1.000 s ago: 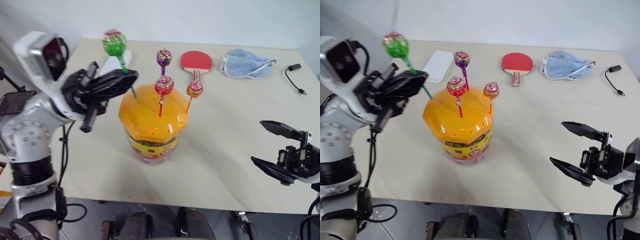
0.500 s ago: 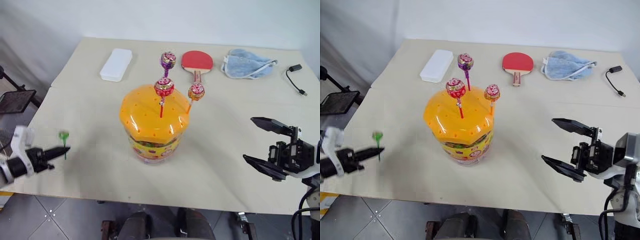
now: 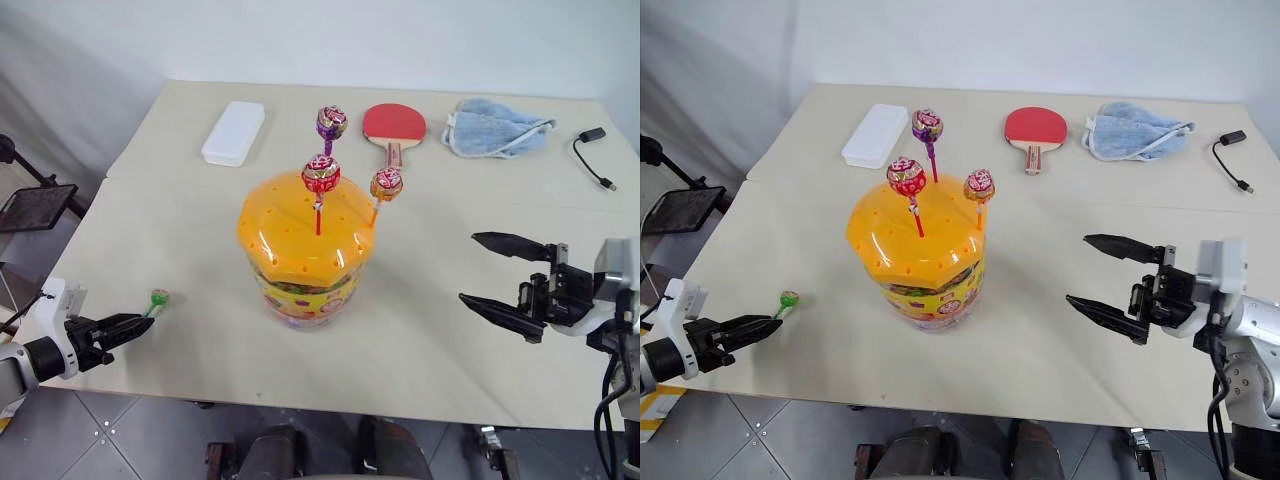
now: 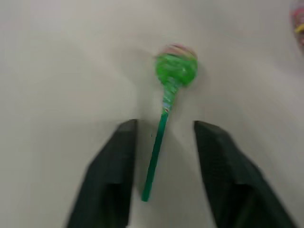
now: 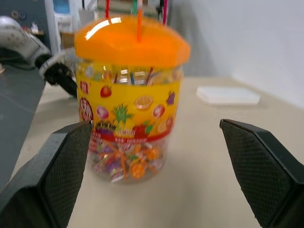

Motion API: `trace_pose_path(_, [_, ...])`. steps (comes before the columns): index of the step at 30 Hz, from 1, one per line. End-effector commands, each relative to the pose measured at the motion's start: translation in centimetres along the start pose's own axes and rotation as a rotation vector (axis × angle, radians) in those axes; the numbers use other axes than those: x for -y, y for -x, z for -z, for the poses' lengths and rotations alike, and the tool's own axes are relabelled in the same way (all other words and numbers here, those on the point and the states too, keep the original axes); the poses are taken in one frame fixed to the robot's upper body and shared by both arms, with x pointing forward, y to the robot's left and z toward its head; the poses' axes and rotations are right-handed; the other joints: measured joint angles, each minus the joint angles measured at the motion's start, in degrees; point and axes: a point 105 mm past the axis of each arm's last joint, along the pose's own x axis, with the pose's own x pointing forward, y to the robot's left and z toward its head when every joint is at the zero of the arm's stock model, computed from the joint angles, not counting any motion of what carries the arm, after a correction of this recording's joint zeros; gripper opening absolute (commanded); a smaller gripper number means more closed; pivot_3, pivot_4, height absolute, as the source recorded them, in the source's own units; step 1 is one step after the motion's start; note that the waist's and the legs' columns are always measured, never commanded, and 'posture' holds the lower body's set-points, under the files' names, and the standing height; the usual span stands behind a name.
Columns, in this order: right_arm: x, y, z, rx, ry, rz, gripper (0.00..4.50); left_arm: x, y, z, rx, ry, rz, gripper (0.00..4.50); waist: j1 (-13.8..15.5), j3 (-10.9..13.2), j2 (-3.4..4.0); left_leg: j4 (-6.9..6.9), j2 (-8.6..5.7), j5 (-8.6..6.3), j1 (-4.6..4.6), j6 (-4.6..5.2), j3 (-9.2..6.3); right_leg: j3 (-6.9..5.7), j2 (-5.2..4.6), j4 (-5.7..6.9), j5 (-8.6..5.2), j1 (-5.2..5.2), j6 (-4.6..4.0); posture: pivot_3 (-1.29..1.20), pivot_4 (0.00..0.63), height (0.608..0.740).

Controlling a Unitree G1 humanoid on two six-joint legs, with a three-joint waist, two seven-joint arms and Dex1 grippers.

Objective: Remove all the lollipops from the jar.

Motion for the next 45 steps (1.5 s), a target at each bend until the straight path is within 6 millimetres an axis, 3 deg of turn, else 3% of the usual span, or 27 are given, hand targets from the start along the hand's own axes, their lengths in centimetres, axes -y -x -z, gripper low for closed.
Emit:
trace_pose_path(1, [-0.6, -1.4, -2.5, 0.069, 0.023, -0.044, 4.5, 0.0, 2.7, -1.9, 0.15, -0.228, 0.058, 2.96, -0.43, 0.0, -0.02, 0.0, 0.01, -0.01, -0.04, -0.01, 0.03, 0.0, 0.01, -0.02, -0.02, -0.07, -0.03, 0.0, 0.15, 0.74])
trace_pose_path(5, [-1.1, -3.0, -3.8, 0.129, 0.009, -0.11, 4.5, 0.8, 4.5, -4.3, 0.326, -0.352, 0.122, 2.96, -1.1, 0.01, -0.05, 0.01, 0.06, 0.02, -0.25, 0.03, 0.04, -0.03, 0.01, -0.08, -0.04, -0.3, -0.07, 0.0, 0.15, 0.74])
trace_pose_path(8, [-0.6, -4.6, -4.9, 0.194, 0.004, -0.12, 4.5, 4.2, 5.1, -9.2, 0.598, -0.517, 0.214, 2.96, -0.84, 0.02, -0.12, 0.07, 0.06, 0.05, -0.3, 0.09, 0.0, -0.05, -0.01, -0.06, -0.04, -0.29, -0.07, 0.0, 0.15, 0.74])
trace_pose_path(11, [0.1, -6.2, -5.3, 0.221, 0.004, -0.141, 4.5, 8.5, 4.8, -11.8, 0.72, -0.493, 0.423, 2.96, -0.84, 0.01, -0.24, 0.17, 0.05, 0.06, -0.32, 0.11, -0.01, -0.05, -0.07, 0.08, -0.01, -0.25, -0.03, 0.0, 0.15, 0.74])
trace_pose_path(16, [-0.2, -9.4, -6.0, 0.271, -0.049, -0.231, 4.5, 13.3, 3.8, -13.5, 0.729, -0.444, 0.662, 2.96, -1.57, 0.0, -0.26, 0.16, 0.05, 0.09, -0.29, 0.16, -0.04, -0.06, 0.06, 0.19, 0.0, -0.24, -0.03, 0.0, 0.15, 0.74])
trace_pose_path(22, [-1.1, -11.7, -6.1, 0.247, -0.087, -0.307, 4.5, 14.2, 2.9, -13.4, 0.691, -0.452, 0.709, 2.96, -1.59, 0.0, -0.27, 0.26, 0.06, 0.1, -0.34, 0.18, 0.02, -0.15, 0.33, 0.24, -0.01, -0.24, -0.03, 0.0, 0.15, 0.74])
trace_pose_path(26, [-1.3, -12.7, -5.8, 0.216, -0.092, -0.317, 3.57, 14.0, 2.5, -12.9, 0.667, -0.462, 0.704, 2.99, -1.34, 0.0, -0.27, 0.35, 0.05, 0.1, -0.34, 0.18, 0.03, -0.14, 0.38, 0.31, -0.01, -0.23, -0.03, 0.0, 0.15, 0.74])
trace_pose_path(32, [-0.9, -13.1, -5.5, 0.21, -0.087, -0.297, 1.46, 14.0, 2.4, -12.9, 0.681, -0.484, 0.69, 2.99, -1.26, 0.0, -0.28, 0.35, 0.01, 0.1, -0.35, 0.18, 0.01, -0.15, 0.4, 0.33, -0.01, -0.23, -0.03, 0.0, 0.15, 0.74])
trace_pose_path(36, [-0.2, -12.2, -6.8, 0.305, -0.099, -0.298, 0.09, 14.2, 2.5, -12.9, 0.69, -0.493, 0.692, 2.99, -1.27, 0.0, -0.28, 0.35, 0.01, 0.1, -0.35, 0.18, 0.01, -0.16, 0.44, 0.33, -0.01, -0.23, -0.03, 0.0, 0.15, 0.74])
trace_pose_path(40, [0.5, -10.5, -8.8, 0.418, -0.116, -0.322, 0.04, 14.3, 2.3, -12.9, 0.69, -0.5, 0.703, 2.99, -1.18, 0.01, -0.28, 0.35, 0.0, 0.11, -0.36, 0.19, 0.01, -0.16, 0.44, 0.33, -0.01, -0.23, -0.03, 0.0, 0.15, 0.74])
trace_pose_path(42, [1.6, -9.5, -10.1, 0.45, -0.138, -0.258, 0.04, 14.3, 2.2, -12.9, 0.685, -0.509, 0.714, 2.99, -1.19, 0.01, -0.28, 0.36, 0.0, 0.11, -0.37, 0.19, -0.01, -0.18, 0.44, 0.33, -0.01, -0.23, -0.03, 0.0, 0.15, 0.74])
trace_pose_path(45, [3.9, -7.5, -10.2, 0.375, -0.145, -0.1, 0.04, 14.5, 1.9, -13.0, 0.675, -0.537, 0.724, 2.99, -1.05, 0.01, -0.29, 0.35, -0.01, 0.11, -0.38, 0.19, -0.02, -0.19, 0.37, 0.34, -0.01, -0.23, -0.03, 0.0, 0.15, 0.74])
